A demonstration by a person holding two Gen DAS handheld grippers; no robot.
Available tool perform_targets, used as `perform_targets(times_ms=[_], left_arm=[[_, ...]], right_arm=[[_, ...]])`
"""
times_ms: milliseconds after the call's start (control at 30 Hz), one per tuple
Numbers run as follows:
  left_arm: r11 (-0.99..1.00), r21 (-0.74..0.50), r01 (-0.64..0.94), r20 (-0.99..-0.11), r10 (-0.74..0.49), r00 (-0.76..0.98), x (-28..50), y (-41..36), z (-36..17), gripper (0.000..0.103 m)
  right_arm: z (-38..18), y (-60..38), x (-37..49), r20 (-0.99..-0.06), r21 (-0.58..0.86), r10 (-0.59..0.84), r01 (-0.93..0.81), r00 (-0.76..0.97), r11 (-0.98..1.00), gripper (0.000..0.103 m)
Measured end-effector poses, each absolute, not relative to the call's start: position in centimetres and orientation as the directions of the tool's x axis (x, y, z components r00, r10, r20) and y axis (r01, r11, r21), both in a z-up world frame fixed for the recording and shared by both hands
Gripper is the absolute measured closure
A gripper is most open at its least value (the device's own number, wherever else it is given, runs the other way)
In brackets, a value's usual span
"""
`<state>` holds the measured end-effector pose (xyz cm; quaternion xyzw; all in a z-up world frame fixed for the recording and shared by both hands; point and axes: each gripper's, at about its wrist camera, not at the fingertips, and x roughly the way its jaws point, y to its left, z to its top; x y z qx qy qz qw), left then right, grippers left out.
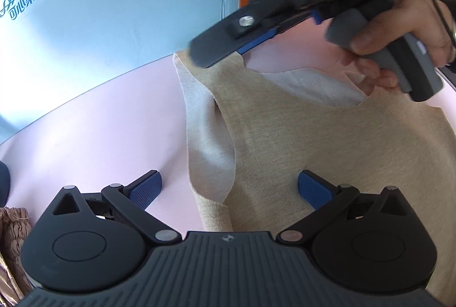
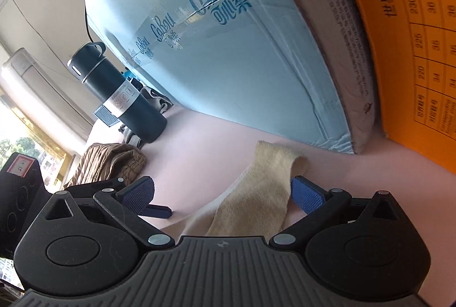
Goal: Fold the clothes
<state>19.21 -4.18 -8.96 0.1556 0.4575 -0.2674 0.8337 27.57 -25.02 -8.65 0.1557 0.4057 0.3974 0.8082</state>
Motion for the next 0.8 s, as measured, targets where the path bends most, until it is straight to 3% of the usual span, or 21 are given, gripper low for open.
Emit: perform_targets(times_ms=[333, 667, 800], left_arm=[[0.853, 0.039, 0.52, -0.875, -0.222, 0.43, 19.1, -4.8, -8.3, 0.0], [0.872, 0.093, 0.481, -0.88, -0.154, 0.449, 20.4, -7.5, -9.6, 0.0], [0.872, 0.127, 0.473, -0.843, -0.156, 0.514, 19.7, -7.4, -8.1, 0.003]], right_arm=[[-5.3, -31.0, 17.3, -0.561, 0.542, 0.7, -0.443, 0.443, 0.715, 0.0], [-6.2, -30.5, 6.8, -0.658, 0.52, 0.668, -0.431, 0.348, 0.737, 0.0], [-7.3, -30.7, 4.7, -0.623, 0.548, 0.674, -0.394, 0.398, 0.738, 0.0]])
